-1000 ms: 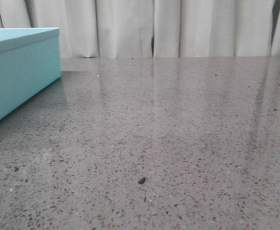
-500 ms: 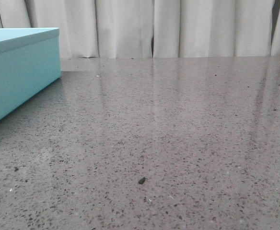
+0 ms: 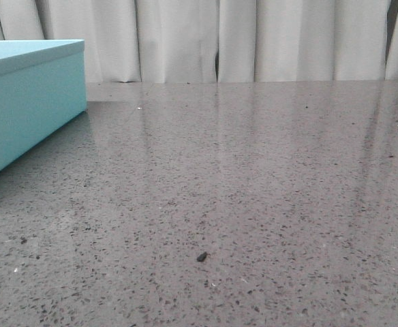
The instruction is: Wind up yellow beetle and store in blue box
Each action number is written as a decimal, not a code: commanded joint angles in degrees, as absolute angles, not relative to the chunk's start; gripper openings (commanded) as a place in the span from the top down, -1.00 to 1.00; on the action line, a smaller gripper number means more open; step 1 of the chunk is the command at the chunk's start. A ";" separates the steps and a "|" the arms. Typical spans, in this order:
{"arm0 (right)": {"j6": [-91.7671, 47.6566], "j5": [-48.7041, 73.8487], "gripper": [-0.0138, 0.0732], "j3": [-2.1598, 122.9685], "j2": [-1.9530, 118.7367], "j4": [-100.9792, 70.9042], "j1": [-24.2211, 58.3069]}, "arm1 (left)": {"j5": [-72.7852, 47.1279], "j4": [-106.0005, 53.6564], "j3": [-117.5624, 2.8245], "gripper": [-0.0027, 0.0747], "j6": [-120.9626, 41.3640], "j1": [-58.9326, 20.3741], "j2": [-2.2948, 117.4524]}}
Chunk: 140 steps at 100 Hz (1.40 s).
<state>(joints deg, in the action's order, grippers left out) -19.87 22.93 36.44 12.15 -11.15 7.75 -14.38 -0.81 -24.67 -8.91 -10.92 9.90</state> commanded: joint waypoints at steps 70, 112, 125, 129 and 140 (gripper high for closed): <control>-20.33 18.12 0.80 37.60 12.82 -11.06 7.85 | -10.62 1.42 2.38 0.98 -2.29 -6.39 -2.33; -20.33 18.12 0.80 37.60 12.82 -11.06 7.85 | -16.23 1.16 2.38 0.98 -2.29 -5.51 -2.22; -20.33 18.12 0.80 37.60 12.82 -11.06 7.85 | -16.23 1.16 2.38 0.98 -2.29 -5.51 -2.22; -20.33 18.12 0.80 37.60 12.82 -11.06 7.85 | -16.23 1.16 2.38 0.98 -2.29 -5.51 -2.22; -20.33 18.12 0.80 37.60 12.82 -11.06 7.85 | -16.23 1.16 2.38 0.98 -2.29 -5.51 -2.22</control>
<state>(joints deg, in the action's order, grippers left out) -19.89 22.80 36.44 12.15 -11.15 7.75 -18.55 1.67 0.00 -2.93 -5.59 -0.31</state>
